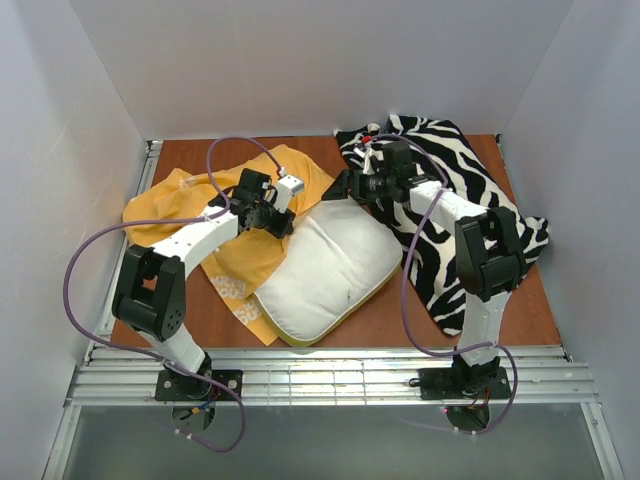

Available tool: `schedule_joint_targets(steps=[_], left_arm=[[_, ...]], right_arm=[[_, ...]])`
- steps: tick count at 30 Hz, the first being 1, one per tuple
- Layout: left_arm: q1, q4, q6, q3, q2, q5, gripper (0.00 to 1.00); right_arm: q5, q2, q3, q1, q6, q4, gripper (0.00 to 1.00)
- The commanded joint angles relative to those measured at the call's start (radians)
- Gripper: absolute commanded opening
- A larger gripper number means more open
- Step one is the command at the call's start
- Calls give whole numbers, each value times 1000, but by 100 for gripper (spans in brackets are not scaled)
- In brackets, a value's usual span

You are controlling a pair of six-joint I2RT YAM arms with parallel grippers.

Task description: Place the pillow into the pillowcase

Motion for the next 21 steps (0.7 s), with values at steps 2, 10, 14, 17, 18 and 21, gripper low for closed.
schedule_joint_targets(steps=[2,10,14,17,18,21], left_arm=[[55,64,-76,29,45,-91,3],[134,118,-179,240,249,-82,3],[143,112,-137,305,233,13,22],[143,66,-102,296,161,39,39],[143,47,-90,279,130,39,51],[115,46,-4,184,-2,27,73]], right_arm=[[125,-148,147,-46,-454,-489,99],[84,-374,-174,-99,-587,-718,99],[-48,-372,-381,-84,-519,-694,99],[-59,-409,-503,-64,-407,-548,98],[-50,-412,-513,-58,-379,-524,98],[8,-340,-492,-24,-335,-436,99]])
